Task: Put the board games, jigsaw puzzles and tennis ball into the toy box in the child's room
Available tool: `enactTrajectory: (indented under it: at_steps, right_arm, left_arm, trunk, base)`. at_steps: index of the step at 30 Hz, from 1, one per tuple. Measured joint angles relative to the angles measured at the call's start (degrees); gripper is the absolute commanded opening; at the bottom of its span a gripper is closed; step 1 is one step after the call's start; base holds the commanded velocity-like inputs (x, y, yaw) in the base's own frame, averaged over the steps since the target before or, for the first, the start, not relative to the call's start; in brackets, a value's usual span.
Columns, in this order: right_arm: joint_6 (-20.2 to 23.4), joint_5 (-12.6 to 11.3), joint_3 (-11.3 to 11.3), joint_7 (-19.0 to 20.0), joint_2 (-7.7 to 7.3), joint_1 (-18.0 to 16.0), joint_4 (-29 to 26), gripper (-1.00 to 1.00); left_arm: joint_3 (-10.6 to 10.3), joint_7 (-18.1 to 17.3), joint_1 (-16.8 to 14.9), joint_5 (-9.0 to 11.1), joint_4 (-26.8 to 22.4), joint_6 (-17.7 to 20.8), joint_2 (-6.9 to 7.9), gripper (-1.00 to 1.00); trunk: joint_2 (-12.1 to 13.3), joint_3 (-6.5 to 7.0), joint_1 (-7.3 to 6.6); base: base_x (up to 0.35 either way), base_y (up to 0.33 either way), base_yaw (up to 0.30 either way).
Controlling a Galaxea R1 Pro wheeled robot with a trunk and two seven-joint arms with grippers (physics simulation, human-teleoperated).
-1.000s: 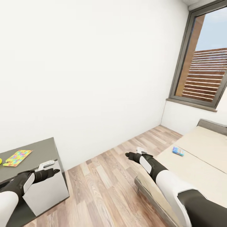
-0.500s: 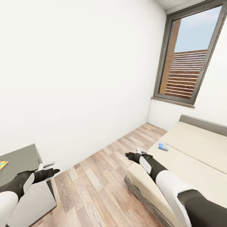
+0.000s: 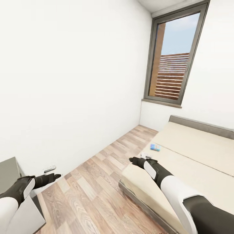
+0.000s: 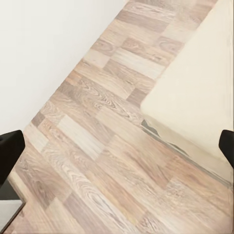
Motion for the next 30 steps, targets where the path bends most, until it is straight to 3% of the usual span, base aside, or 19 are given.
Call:
enactTrajectory:
  at_steps: [22,30]
  right_arm:
    - [0.0,0.0,-0.1,0.0,-0.02,0.0,0.1,1.00]
    - [0.0,0.1,-0.1,0.0,-0.04,0.1,0.1,1.00]
  left_arm:
    - [0.0,-0.1,0.0,0.0,0.0,0.0,0.13,1.00]
    - [0.1,-0.1,0.0,0.0,0.0,0.2,0.16,1.00]
  trunk:
    - [0.0,0.00,0.00]
    - [0.0,0.00,-0.02]
  base:
    - [0.000,0.001,-0.278]
    - [0.133,0.154,-0.278]
